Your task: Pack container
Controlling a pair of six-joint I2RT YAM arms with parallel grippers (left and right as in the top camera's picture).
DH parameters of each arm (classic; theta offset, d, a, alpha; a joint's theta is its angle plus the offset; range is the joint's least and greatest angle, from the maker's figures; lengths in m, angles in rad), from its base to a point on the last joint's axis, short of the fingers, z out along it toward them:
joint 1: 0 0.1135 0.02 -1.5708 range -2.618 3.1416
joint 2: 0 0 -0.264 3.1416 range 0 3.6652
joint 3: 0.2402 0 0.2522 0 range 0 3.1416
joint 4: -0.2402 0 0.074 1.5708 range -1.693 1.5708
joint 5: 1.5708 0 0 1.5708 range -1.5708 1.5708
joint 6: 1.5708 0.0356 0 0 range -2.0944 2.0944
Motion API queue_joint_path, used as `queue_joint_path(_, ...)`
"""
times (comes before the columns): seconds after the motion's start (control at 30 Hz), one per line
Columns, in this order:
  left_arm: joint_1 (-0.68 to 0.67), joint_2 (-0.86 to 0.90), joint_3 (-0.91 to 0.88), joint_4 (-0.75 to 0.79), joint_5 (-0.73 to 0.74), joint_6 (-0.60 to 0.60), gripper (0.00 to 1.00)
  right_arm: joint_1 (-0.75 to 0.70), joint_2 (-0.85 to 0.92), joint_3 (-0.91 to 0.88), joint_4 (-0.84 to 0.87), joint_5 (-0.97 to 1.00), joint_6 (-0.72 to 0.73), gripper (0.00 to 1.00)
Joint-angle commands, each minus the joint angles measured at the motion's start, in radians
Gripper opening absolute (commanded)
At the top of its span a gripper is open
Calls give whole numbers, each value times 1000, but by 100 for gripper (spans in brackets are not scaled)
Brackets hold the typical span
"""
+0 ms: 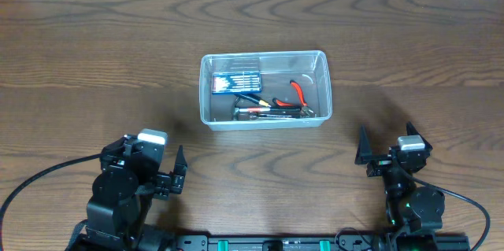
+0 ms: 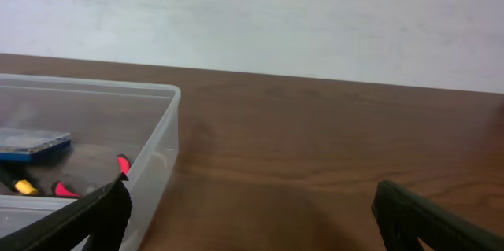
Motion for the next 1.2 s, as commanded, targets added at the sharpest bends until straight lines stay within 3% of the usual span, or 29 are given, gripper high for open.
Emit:
queue_joint_path(0.0, 23, -11, -3, -36, -6, 9, 98, 9, -7, -6, 0, 14, 21, 99)
queue_joint_path(0.13, 100, -84, -7, -130, 105, -72, 98, 9, -7, -6, 0, 14, 21, 99)
queue_joint_path(0.27, 128, -187, -67, -50, 116, -73, 98, 9, -7, -6, 0, 14, 21, 99)
queue_joint_path(0.5, 176, -394, -362, 339, 128, -93, 98, 9, -7, -6, 0, 14, 21, 99)
queue_joint_path(0.73, 181, -392, -616, 764, 108, -84, 98, 9, -7, -6, 0, 14, 21, 99)
queue_joint_path(0.87, 194, -392, -737, 929, 83, -82, 98, 9, -7, -6, 0, 14, 21, 99)
queue_joint_path(1.17, 235, -392, -742, 756, 148, -82, 98, 9, -7, -6, 0, 14, 21, 99)
